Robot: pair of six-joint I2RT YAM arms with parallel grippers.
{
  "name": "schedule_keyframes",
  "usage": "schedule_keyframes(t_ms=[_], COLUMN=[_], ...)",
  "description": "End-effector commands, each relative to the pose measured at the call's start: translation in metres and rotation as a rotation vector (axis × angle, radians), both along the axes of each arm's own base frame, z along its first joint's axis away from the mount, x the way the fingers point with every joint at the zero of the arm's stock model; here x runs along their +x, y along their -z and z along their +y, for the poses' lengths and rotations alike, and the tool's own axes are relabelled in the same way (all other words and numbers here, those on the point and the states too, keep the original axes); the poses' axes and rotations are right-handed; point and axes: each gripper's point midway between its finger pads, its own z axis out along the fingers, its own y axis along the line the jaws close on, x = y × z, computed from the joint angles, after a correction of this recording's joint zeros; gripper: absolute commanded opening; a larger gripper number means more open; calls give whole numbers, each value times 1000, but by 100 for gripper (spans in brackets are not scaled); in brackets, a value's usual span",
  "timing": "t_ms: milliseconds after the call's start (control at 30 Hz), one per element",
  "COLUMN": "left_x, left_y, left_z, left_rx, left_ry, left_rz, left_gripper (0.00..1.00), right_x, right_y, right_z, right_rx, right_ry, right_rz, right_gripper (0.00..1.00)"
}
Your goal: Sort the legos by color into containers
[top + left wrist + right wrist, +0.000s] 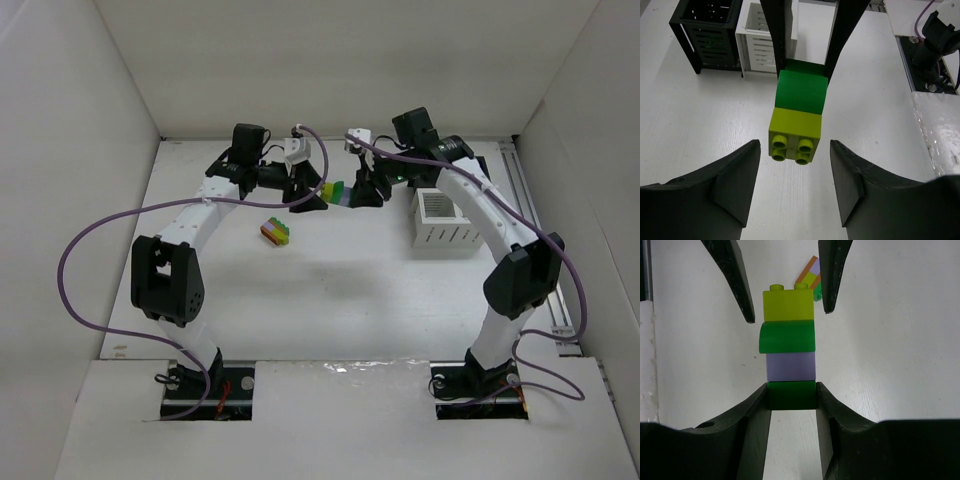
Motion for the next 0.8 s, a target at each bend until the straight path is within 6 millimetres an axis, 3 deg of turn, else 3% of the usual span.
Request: schedule_keyframes(t_ms=[0,133,333,533,633,667,700,767], left_x=[-3,-5,-5,-4,-3,-2,0,0], left_y=[-20,-23,-23,-24,-27,-22,-21,-21], left_z=[0,1,1,1,1,1,1,1], left_rx=[-29,-26,-26,-29,-32,-21,-16,-16], left_ry=[35,27,27,27,27,20,13,13], left_rz=[-93,-103,-103,-113,-122,-106,-108,-108], left_gripper=[57,60,41,38,26,14,9,4], right_x=[-1,-1,-2,-8,-5,-5,-5,-2], right_y=[-15,-9,-8,-2,-1,-1,-1,-1], right_z=[8,8,12,13,14,14,14,4], right_rx=[23,15,15,-1,-1,-1,-1,-4], right_ry=[-35,-35,-44,-58,-58,-58,-58,-34], right_rz=[-26,-8,-8,18,18,18,18,27], right_gripper=[0,0,0,0,0,0,0,0])
